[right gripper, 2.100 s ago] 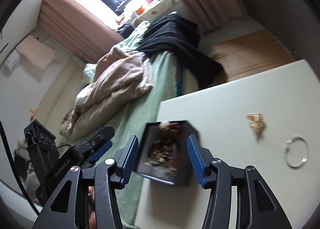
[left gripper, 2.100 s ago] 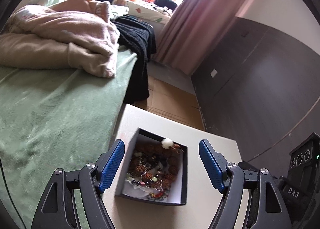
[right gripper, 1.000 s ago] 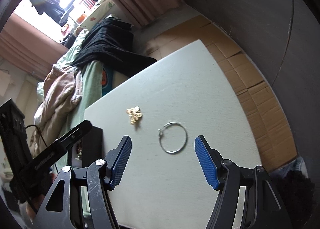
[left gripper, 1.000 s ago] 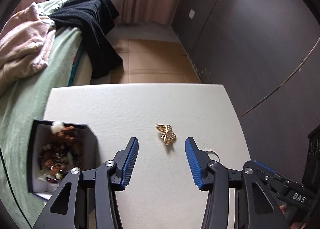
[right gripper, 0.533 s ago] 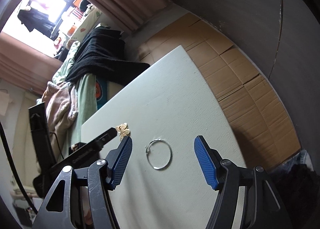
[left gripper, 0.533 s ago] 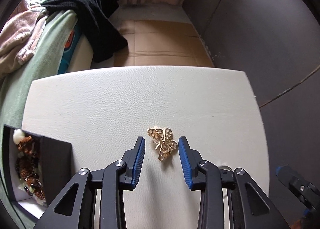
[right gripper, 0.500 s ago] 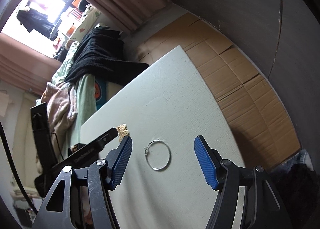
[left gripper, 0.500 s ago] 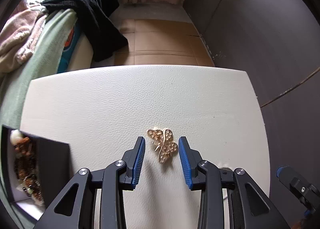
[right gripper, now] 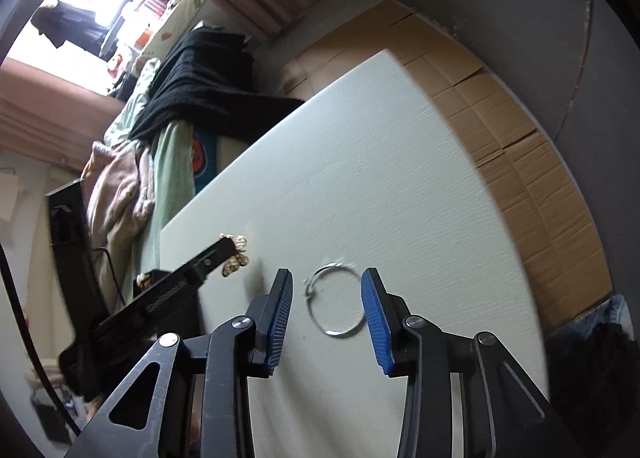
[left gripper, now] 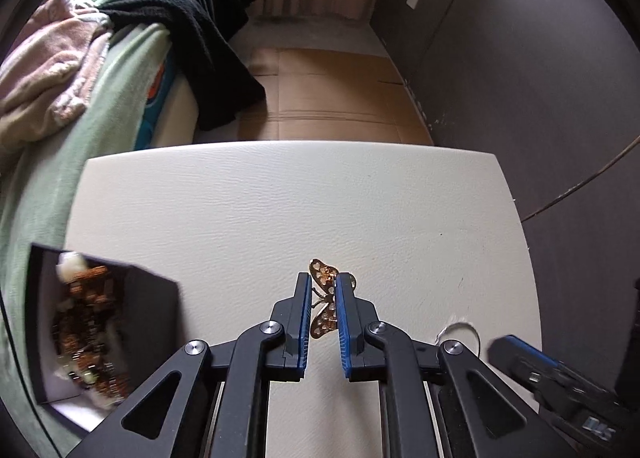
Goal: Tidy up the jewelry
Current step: 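Drop the butterfly brooch into the box with the left tool while the right tool grasps the silver hoop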
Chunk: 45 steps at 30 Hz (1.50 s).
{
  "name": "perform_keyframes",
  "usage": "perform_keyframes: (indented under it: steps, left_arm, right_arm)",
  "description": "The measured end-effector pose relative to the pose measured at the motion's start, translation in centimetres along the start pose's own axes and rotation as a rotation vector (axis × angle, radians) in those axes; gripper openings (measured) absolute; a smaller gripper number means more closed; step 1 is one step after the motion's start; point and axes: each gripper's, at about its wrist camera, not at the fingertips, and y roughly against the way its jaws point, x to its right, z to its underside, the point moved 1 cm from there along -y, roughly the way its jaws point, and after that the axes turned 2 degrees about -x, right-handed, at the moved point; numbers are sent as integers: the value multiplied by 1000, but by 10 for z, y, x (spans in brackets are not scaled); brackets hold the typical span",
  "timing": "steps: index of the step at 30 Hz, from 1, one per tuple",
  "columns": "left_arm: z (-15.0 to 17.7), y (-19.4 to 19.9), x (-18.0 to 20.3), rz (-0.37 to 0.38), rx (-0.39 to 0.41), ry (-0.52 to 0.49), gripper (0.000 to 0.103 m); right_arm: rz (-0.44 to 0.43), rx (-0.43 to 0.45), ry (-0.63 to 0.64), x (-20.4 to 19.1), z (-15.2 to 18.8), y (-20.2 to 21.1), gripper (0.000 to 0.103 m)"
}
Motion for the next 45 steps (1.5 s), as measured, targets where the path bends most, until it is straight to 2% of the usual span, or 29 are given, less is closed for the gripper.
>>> perform_keyframes:
  steps: [4,10,16,23,25,28,34,40,42,44,45]
  left_arm:
    - [3,18,-12,7,19,8,12]
    - [8,46,-29,12,53,15,12]
    - [15,78,-56,-1,110,32,12]
    - [41,98,-99,11,185,131,12]
    - [46,97,-109,21,193,148,12]
    - [54,97,-124,54,219,163,12]
    - [57,111,-149,116,269,196,12]
    - [57,107,-159,231,254,220,13]
    - [56,103,-159,265,222,222,24]
    - [56,103,-159,238,219,215,51]
    - [58,107,-161,223,239,217,55]
  right_arm:
    - [6,-37,30,-12,5,-15,30]
    - [55,-54,57,-23,7,-32,29]
    - [175,-36,119,-35,7,-46,22]
    - [327,2,213,-56,12,-52,20]
    - [376,17,242,-59,15,-52,11]
    - [427,44,286,-62,19,-52,6]
    - [357,64,284,-57,25,-39,4]
    - [260,132,296,-76,31,-20,4]
    - [211,147,302,-85,35,-15,4]
    - [164,163,314,-96,41,-10,4]
    - [145,171,323,-101,44,-8,4]
